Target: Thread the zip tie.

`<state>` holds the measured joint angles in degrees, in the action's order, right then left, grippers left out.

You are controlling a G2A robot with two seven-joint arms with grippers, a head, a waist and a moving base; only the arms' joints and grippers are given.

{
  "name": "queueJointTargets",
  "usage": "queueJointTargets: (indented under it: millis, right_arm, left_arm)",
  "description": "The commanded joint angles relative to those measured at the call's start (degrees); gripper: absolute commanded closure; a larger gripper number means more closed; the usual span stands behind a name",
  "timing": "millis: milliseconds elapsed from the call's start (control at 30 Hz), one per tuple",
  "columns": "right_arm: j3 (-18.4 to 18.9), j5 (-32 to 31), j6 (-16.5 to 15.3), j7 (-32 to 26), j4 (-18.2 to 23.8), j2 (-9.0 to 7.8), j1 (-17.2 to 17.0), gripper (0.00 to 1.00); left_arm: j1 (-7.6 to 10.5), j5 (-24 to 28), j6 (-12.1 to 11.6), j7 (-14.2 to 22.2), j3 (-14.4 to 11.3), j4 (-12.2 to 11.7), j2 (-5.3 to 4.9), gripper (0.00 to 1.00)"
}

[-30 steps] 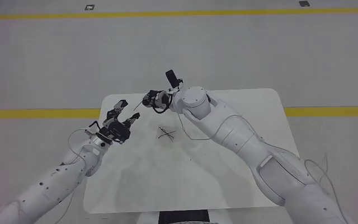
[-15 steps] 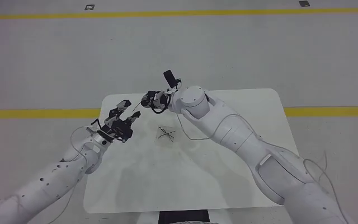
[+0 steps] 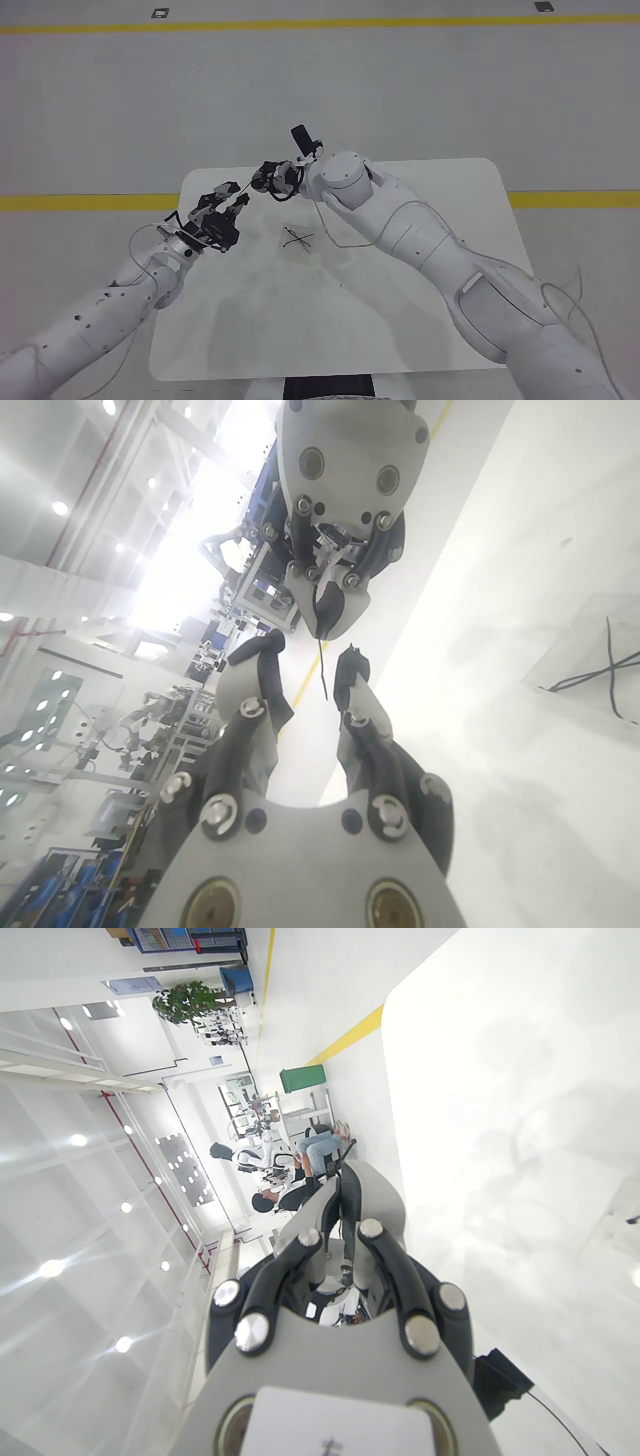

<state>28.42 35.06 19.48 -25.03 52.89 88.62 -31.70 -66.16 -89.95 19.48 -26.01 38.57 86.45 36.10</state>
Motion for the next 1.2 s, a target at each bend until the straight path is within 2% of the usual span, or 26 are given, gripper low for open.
queueJointTargets:
  millis: [0, 100, 467, 567, 633, 900, 933, 967, 1067, 1167]
  right_arm:
    - [-0.01, -0.01, 0.00, -0.21, -0.25, 0.10, 0.11, 1.00]
    - [0.03, -0.08, 0.00, -0.46, -0.45, 0.23, 0.24, 1.00]
    - [1.02, -0.92, 0.00, -1.99, -0.86, 0.61, 0.14, 1.00]
    - [1.11, -0.96, 0.00, -2.66, -1.41, 0.79, 0.17, 1.00]
    - [1.15, -0.99, 0.00, -3.01, -1.71, 0.92, 0.20, 1.00]
    - [1.59, -1.41, 0.00, -3.57, -2.55, 1.38, 0.31, 1.00]
    - [1.70, -1.47, 0.00, -3.65, -2.66, 1.43, 0.30, 0.61]
    - [1.84, -1.46, 0.00, -3.61, -2.77, 1.46, 0.29, 0.00]
    - [2.47, -1.55, 0.00, -3.20, -2.92, 1.50, 0.22, 0.00]
    - [3.55, -2.06, 0.00, -2.47, -2.69, 1.29, -0.12, 0.00]
  left_arm:
    - [0.15, 0.00, 0.00, -0.04, -0.14, -0.12, 0.07, 0.84]
    - [0.41, 0.00, 0.00, 0.09, -0.31, -0.37, 0.18, 0.81]
    - [1.14, 0.00, 0.00, 0.57, -0.90, -1.13, 0.72, 0.84]
    - [1.31, 0.00, 0.00, 0.49, -0.98, -1.34, 0.86, 0.89]
    - [1.37, 0.00, 0.00, 0.45, -1.00, -1.48, 0.94, 1.00]
    - [1.67, 0.00, 0.00, 0.33, -1.25, -2.02, 1.24, 1.00]
    - [1.70, 0.00, 0.00, 0.30, -1.28, -2.06, 1.28, 1.00]
    - [1.71, 0.00, 0.00, 0.29, -1.28, -2.09, 1.31, 1.00]
    - [1.50, 0.00, 0.00, 0.34, -1.00, -2.04, 1.43, 1.00]
    - [0.49, 0.16, 0.00, 0.42, 0.26, -1.45, 1.67, 1.00]
